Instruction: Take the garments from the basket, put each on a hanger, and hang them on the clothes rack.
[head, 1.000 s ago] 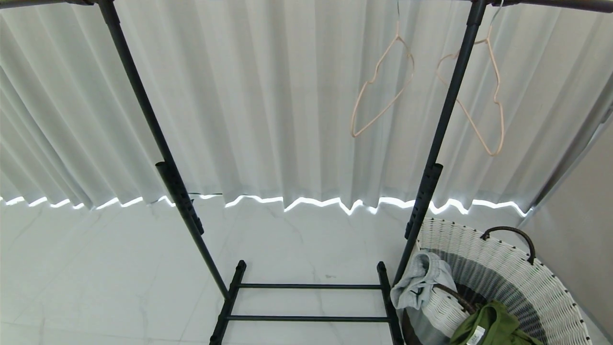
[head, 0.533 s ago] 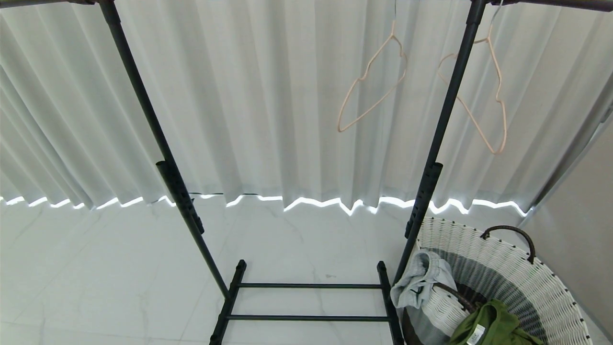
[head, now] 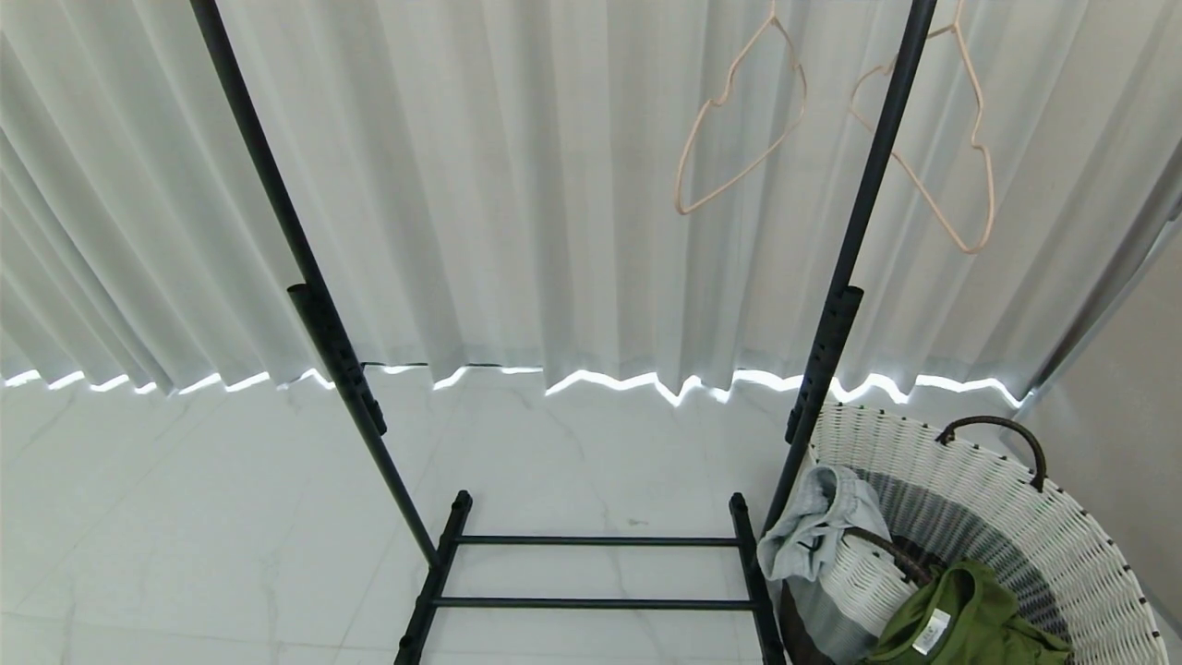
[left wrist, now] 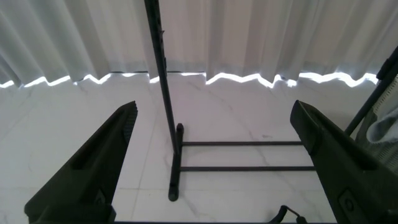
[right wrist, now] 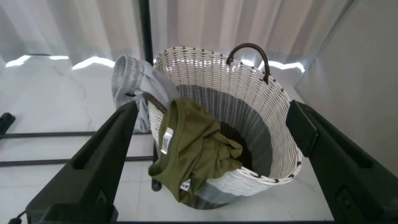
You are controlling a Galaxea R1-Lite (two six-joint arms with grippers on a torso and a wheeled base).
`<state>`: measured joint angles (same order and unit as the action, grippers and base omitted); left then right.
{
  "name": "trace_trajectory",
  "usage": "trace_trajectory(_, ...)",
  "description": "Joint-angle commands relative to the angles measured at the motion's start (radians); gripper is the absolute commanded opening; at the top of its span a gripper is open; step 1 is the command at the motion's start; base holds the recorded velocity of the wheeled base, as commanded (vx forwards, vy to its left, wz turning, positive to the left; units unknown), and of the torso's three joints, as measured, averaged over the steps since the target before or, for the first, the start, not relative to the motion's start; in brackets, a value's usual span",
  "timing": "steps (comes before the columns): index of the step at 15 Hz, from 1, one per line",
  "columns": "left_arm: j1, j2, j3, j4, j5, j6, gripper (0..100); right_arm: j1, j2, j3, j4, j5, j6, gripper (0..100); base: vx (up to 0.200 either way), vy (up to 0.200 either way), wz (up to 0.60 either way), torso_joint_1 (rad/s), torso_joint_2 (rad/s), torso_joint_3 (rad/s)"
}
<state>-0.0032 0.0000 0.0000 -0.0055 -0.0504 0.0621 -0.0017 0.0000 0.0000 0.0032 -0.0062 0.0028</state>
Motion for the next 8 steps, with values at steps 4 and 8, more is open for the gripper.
trace_trajectory(4,0.0,0.002,0.0,-0.001,0.0,0.002,100,0.002,0.002,0.0,0.0,0.002,-0.033,100,0.15,0.0,0.0,-0.013,0.01,0.009)
trace_trajectory(8,0.0,0.0,0.0,-0.001,0.0,0.002,100,0.003,0.002,0.0,-0.002,0.005,-0.07,100,0.0,0.0,0.0,0.0,0.0,0.0)
